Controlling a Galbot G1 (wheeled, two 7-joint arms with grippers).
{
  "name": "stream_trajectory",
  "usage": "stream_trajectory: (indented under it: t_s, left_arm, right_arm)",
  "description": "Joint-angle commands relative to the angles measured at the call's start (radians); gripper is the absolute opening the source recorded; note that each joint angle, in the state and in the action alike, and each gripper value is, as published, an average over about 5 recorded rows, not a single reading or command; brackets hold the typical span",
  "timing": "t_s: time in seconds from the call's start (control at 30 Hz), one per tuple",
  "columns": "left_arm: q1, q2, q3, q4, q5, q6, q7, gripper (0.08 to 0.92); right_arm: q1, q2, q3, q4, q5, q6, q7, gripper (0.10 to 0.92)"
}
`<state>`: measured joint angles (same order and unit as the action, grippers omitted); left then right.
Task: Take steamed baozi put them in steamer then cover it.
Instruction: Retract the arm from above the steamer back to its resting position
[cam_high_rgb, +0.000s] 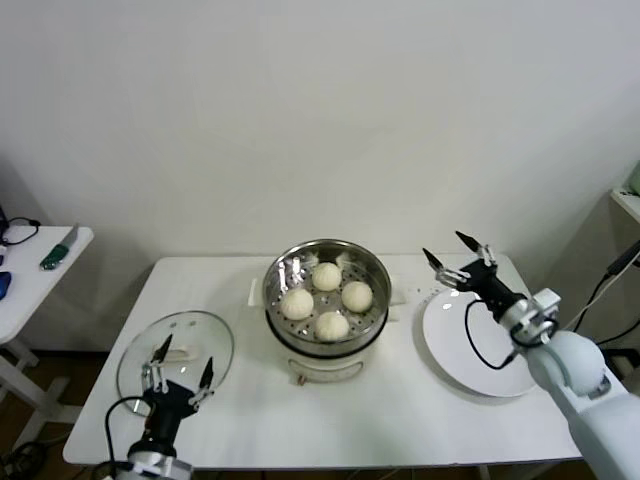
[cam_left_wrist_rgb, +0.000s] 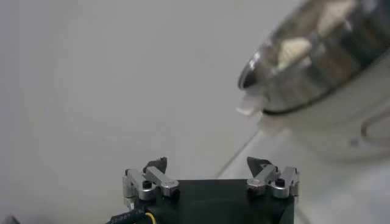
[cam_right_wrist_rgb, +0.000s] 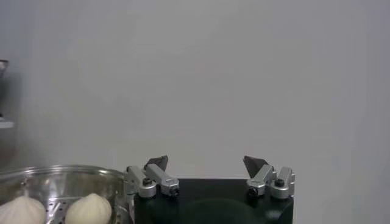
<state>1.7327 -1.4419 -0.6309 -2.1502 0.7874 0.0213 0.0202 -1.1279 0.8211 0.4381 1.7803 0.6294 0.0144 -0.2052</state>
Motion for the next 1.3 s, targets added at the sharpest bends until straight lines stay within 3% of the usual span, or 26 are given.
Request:
stream_trajectory:
  t_s: [0.03,0.27,0.57,0.9,1.3]
  left_arm:
    - [-0.074,0.026,-0.013,0.171,0.766,-0.004,-0.033,0.823]
    - [-0.203,0.008,-0.048,0.349,0.846,0.014,-0.023,0.823]
    - [-0.349,0.010,-0.086,0.489,0.821,0.017,-0.036,0.823]
    - [-0.418,0.022,-0.086,0.611,0.778,0.009,-0.056,0.823]
    - [-0.471,0.033,-0.078,0.673,0.756,0.024,-0.106,0.823]
  right_arm:
    - [-0.361,0.171,0.315,0.084,-0.078,-0.010,-0.003,0.823]
    - [-0.359,0.181,0.315,0.072,-0.085,-0.020,-0.003,0.823]
    - [-0.363,0.210,0.317,0.064,-0.116,-0.024,-0.006,0.823]
    - [-0.362,0.227,0.317,0.066,-0.144,-0.022,-0.008,0.823]
    - [-0.387,0.246,0.327,0.066,-0.177,-0.012,-0.033,0.823]
